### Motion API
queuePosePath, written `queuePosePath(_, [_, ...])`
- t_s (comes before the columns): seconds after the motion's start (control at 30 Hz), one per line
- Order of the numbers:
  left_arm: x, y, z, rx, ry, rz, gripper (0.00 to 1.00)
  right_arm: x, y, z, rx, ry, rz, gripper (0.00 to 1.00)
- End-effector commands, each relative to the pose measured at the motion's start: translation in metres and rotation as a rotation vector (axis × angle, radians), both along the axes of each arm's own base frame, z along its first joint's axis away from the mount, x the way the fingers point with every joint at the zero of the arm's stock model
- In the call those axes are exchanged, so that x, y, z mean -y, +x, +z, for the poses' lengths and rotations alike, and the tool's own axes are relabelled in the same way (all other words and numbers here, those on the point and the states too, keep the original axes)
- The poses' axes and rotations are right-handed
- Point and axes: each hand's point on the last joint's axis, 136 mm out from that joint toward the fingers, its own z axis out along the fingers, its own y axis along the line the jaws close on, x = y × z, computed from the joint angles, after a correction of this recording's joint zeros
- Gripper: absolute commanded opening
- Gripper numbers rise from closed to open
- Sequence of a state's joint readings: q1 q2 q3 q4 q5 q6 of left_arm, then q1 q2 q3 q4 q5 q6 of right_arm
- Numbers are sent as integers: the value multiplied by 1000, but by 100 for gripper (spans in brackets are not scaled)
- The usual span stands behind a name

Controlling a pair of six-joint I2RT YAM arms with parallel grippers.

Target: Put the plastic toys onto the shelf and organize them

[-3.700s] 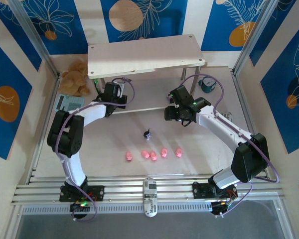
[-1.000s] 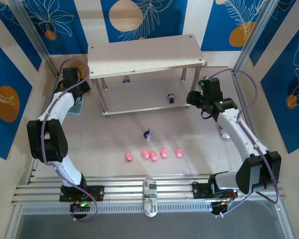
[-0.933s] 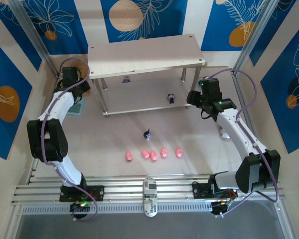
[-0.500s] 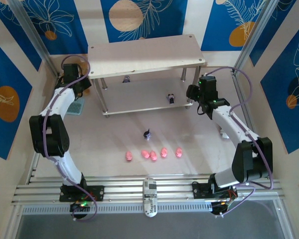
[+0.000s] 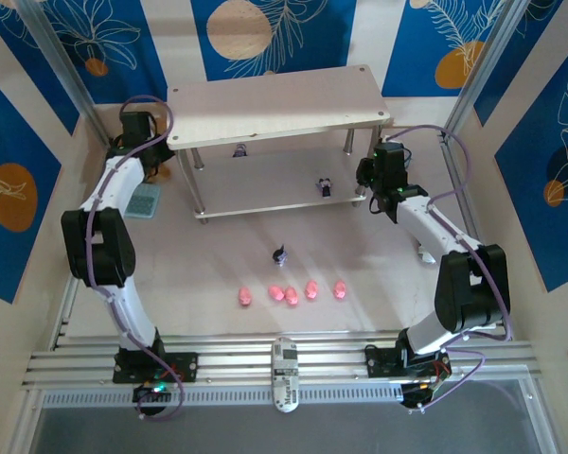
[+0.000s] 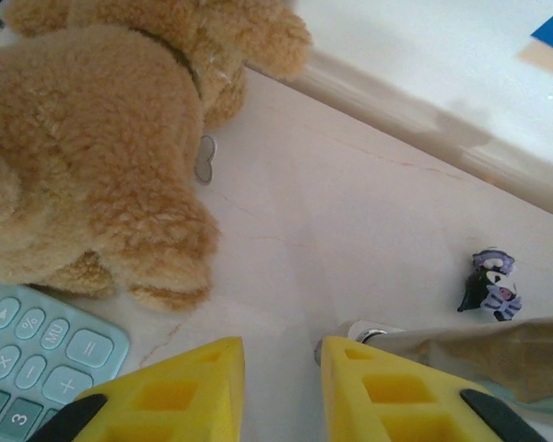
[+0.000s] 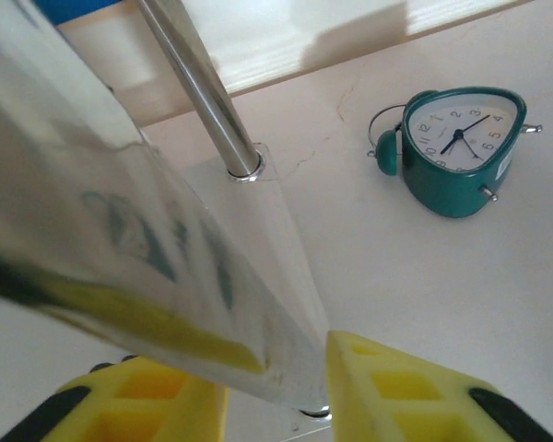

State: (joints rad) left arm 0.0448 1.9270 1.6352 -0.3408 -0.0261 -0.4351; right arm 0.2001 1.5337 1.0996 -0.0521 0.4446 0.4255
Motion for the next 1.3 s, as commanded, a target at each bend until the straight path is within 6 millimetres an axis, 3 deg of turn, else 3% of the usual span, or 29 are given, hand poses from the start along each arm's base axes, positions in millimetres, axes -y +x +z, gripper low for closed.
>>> queuePosePath(0.0, [6, 5, -2, -17, 10, -37, 29, 12, 11, 26, 90, -23, -50, 25])
queuePosePath(0.2, [19, 12, -4, -23, 7, -69, 29, 19, 10, 31, 113, -49, -69, 0])
queuePosePath(0.57, [42, 20, -5, -28, 17, -112, 29, 36, 5, 36, 128, -79, -119, 0])
queuePosePath(1.27, [80, 25, -2, -35, 52, -188, 29, 109, -23, 48, 126, -89, -288, 0])
